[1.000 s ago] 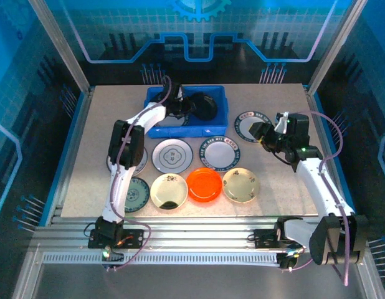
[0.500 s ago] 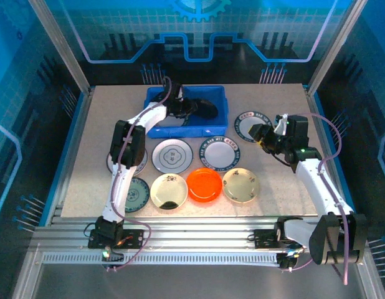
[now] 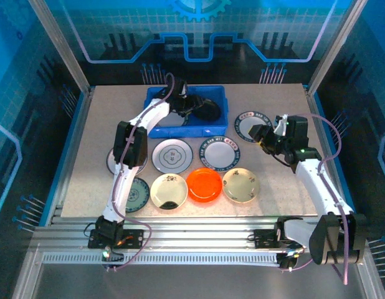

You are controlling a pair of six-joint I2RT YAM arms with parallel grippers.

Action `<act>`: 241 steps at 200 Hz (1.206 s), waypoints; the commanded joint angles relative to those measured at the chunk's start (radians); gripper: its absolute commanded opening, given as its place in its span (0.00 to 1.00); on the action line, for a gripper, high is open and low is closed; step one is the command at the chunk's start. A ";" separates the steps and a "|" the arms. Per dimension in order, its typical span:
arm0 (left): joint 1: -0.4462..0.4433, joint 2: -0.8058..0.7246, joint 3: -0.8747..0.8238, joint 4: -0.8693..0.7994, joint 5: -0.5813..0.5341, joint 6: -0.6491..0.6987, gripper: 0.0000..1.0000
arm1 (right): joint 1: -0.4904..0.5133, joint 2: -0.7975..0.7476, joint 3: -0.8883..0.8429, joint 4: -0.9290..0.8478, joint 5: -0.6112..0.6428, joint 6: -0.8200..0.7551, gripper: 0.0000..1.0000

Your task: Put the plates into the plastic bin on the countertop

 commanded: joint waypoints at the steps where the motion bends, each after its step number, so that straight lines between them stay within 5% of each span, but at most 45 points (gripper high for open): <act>1: -0.012 0.012 0.033 -0.046 -0.011 0.032 0.69 | -0.014 -0.013 -0.009 0.005 -0.003 -0.019 0.56; 129: -0.026 -0.097 0.053 -0.131 -0.077 0.144 0.98 | -0.015 -0.014 -0.004 0.011 -0.018 -0.012 0.56; 192: -0.044 -0.227 0.050 -0.220 -0.145 0.163 0.99 | -0.009 -0.033 0.007 -0.025 -0.022 -0.035 0.56; 241: -0.134 -0.655 -0.538 0.110 -0.119 0.238 0.99 | -0.010 -0.082 -0.061 -0.029 0.007 -0.057 0.56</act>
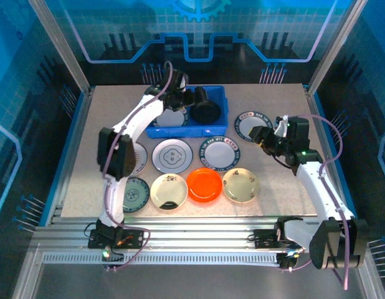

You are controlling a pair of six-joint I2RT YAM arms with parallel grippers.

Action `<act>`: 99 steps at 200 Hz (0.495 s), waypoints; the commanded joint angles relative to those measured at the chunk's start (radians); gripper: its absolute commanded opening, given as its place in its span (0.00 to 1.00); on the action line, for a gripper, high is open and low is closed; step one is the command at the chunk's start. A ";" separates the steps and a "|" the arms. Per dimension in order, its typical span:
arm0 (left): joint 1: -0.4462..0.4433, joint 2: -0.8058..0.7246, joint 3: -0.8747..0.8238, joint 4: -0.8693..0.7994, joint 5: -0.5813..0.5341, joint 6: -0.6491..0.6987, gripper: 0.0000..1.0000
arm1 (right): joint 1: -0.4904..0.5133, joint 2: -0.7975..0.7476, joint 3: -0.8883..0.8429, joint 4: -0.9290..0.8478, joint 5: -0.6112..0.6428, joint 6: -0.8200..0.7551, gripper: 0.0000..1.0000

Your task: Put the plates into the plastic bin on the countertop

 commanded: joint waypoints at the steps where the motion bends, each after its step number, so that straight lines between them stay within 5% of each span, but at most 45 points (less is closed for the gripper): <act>1: -0.063 -0.231 -0.240 0.166 -0.006 0.059 0.99 | -0.011 -0.036 -0.047 -0.007 0.009 -0.022 0.56; 41: -0.069 -0.573 -0.524 0.123 -0.033 0.020 0.99 | 0.022 -0.052 -0.068 0.027 -0.020 -0.017 0.54; 99: -0.067 -0.875 -0.755 -0.026 -0.013 0.038 0.99 | 0.266 0.016 0.059 -0.068 0.075 -0.102 0.53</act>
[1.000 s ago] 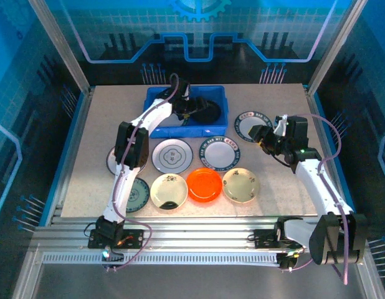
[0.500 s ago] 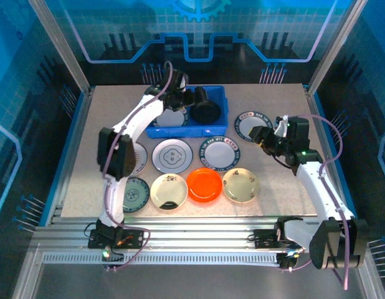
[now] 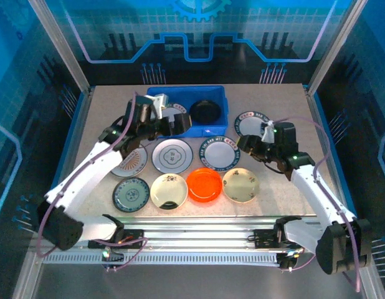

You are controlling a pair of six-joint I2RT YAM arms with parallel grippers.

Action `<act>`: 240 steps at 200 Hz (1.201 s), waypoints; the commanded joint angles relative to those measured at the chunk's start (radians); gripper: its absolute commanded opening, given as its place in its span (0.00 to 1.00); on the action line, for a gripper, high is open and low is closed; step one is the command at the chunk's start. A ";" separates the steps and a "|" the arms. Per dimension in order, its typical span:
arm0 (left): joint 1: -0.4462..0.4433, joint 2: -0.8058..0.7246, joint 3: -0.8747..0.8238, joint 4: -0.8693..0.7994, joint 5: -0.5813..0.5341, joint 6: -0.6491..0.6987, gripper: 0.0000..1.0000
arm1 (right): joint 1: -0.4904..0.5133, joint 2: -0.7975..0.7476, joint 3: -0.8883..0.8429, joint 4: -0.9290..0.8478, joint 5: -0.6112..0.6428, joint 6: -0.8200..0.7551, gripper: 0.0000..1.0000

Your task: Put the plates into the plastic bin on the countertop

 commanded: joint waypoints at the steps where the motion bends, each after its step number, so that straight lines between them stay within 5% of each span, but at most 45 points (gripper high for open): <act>1: 0.001 -0.072 -0.084 -0.095 -0.010 0.010 0.99 | 0.084 0.027 0.075 -0.039 0.041 -0.058 0.53; 45: 0.017 -0.195 -0.191 -0.205 -0.047 -0.025 0.99 | 0.290 0.162 0.233 -0.145 0.098 -0.215 0.45; 75: 0.090 -0.301 -0.285 -0.170 0.024 -0.087 0.99 | 0.413 0.340 0.356 -0.175 0.067 -0.302 0.43; 169: 0.633 -0.584 -0.566 0.007 0.336 -0.303 0.98 | 0.679 0.822 0.747 -0.166 0.041 -0.338 0.35; 240: 0.656 -0.599 -0.608 0.015 0.317 -0.316 0.98 | 0.743 1.074 0.987 -0.214 -0.022 -0.346 0.34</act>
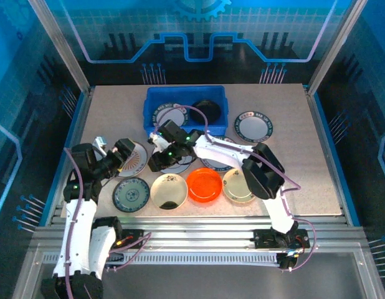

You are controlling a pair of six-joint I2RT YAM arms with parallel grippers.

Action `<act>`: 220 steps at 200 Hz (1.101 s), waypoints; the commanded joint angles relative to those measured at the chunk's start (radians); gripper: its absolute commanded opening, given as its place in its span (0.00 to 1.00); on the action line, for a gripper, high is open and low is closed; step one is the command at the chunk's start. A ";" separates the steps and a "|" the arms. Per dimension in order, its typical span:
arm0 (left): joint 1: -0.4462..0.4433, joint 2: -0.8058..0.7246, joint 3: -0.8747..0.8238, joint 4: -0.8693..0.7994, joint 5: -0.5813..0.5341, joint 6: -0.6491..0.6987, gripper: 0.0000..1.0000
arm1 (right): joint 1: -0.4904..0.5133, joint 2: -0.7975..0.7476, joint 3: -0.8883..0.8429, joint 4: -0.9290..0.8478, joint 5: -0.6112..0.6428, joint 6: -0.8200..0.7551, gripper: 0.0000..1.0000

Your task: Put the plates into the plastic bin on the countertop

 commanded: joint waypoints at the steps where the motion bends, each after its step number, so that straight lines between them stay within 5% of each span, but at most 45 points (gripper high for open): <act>1: 0.012 -0.023 -0.008 0.013 0.015 -0.019 0.98 | 0.017 0.063 0.075 -0.044 -0.046 -0.020 0.34; 220: 0.040 -0.040 -0.065 0.036 -0.008 -0.047 0.98 | 0.056 0.372 0.326 -0.169 -0.132 -0.072 0.33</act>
